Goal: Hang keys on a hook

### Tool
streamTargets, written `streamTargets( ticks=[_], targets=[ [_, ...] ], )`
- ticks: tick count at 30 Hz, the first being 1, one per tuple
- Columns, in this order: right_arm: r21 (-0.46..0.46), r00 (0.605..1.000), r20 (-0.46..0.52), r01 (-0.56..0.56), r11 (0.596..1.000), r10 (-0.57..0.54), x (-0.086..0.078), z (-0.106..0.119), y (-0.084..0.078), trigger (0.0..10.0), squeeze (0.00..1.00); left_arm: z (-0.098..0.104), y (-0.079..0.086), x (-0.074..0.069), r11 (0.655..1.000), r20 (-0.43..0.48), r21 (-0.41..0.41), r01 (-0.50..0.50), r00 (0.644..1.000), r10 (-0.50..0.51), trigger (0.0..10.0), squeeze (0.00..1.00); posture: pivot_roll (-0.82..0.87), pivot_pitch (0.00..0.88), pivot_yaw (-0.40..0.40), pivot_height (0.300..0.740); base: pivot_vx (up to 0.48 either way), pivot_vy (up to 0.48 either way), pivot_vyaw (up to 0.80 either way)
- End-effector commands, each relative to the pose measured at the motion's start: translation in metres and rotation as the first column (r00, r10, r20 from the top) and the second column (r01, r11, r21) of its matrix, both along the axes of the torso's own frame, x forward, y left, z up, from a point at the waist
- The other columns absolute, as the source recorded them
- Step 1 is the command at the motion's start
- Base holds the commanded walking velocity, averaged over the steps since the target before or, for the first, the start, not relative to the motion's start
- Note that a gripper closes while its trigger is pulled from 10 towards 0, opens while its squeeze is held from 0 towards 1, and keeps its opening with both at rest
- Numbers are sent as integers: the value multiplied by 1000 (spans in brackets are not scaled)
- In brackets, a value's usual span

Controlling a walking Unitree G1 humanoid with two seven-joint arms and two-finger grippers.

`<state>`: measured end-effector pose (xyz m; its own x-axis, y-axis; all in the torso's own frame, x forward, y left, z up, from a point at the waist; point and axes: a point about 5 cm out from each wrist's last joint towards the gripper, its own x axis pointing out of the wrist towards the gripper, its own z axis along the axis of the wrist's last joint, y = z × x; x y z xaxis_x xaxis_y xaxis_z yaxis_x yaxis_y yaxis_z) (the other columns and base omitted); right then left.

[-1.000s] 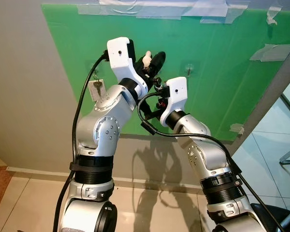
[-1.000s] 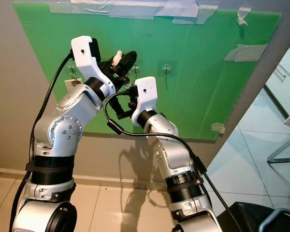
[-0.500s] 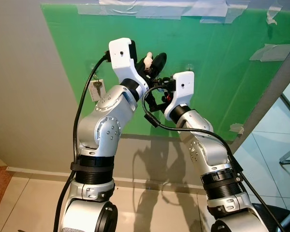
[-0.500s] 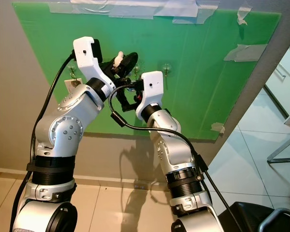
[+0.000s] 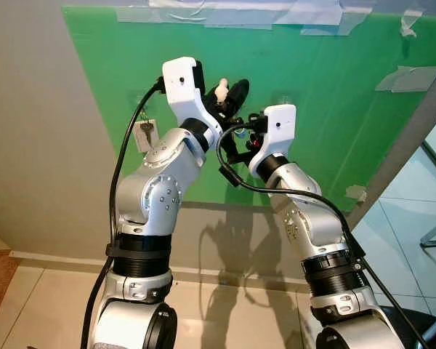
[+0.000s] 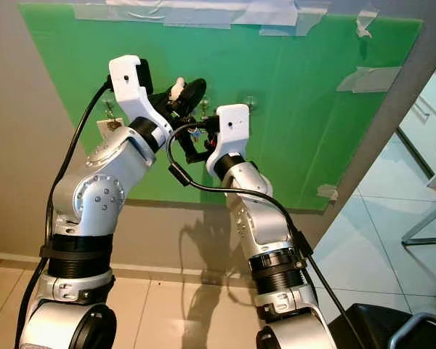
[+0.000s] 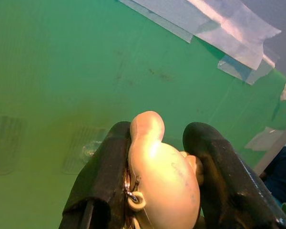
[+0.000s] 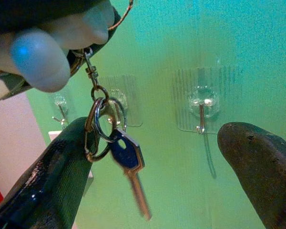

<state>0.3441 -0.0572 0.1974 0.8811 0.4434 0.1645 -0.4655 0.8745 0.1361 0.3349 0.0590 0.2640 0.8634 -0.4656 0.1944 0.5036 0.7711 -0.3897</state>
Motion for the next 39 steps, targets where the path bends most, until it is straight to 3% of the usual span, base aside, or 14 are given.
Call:
streamTargets(
  ticks=[1, 21, 22, 39],
  targets=[
    [13, 1000, 4, 6, 1000, -6, 2, 3, 1, 10000, 0, 9, -5, -4, 999, 14, -28, 28, 1000, -28, 0, 0, -91, 0, 28, 740, 0, 0, 0],
    [25, 1000, 3, 9, 1000, -9, 4, 4, 3, 10000, 0, 8, -11, -6, 998, 2, -37, 44, 999, -44, 0, 0, -87, 0, 18, 740, 0, 0, 0],
    [26, 1000, 6, 13, 1000, -13, 4, 4, 2, 0, 0, 8, -11, -6, 998, 2, -37, 44, 999, -44, 0, 0, -87, 0, 18, 740, 0, 0, 0],
    [36, 1000, 17, 4, 999, -5, 3, 5, 3, 0, 0, 6, -12, -7, 998, -12, -41, 53, 999, -53, 0, 0, -87, 0, 19, 740, 0, 0, 0]
  ],
)
